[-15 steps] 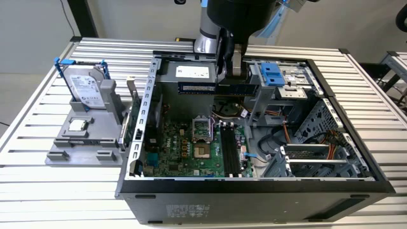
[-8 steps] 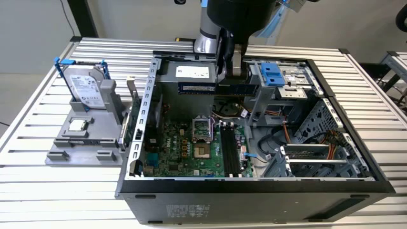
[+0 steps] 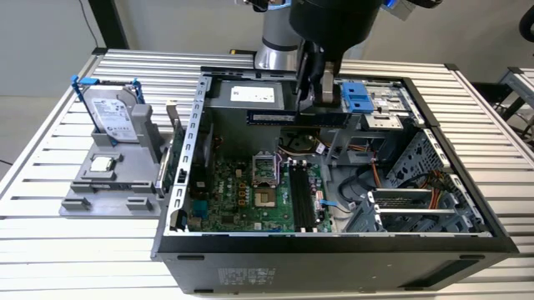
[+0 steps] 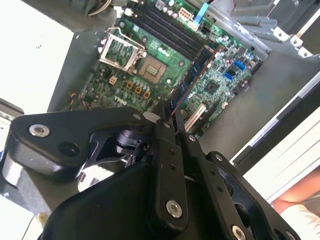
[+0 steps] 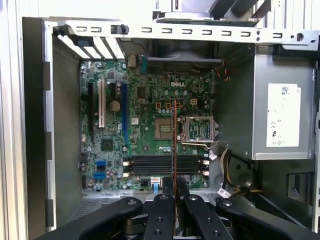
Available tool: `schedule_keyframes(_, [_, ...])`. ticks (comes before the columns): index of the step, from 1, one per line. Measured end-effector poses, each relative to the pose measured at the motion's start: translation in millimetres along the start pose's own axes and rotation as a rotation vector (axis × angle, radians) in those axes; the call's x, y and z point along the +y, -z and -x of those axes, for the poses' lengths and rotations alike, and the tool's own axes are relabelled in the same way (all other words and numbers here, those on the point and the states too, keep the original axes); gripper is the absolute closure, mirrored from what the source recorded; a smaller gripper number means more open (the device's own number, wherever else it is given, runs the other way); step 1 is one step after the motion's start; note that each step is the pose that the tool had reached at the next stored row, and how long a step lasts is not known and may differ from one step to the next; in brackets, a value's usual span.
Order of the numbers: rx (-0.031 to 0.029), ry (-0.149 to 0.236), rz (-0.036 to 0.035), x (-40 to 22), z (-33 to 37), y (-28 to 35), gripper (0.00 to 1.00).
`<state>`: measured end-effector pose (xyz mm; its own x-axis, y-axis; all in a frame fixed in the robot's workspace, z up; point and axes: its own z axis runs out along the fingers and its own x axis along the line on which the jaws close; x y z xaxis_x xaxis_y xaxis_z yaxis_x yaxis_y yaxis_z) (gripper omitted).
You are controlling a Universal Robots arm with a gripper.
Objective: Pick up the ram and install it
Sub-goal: 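Pick up the ram and move it above insertion slot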
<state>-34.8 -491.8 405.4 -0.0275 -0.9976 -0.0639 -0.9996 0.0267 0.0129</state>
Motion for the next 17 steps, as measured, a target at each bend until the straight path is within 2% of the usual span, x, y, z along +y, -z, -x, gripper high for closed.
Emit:
schedule_keyframes(3, [-0.0003, -0.007, -0.0005, -7.8, 0.4, -1.6, 1.0])
schedule_keyframes(6, [-0.0003, -0.009, -0.0006, -12.0, 0.7, -2.2, 1.0])
schedule_keyframes(17, [-0.0001, -0.009, -0.0006, -15.4, 0.9, -2.8, 1.0])
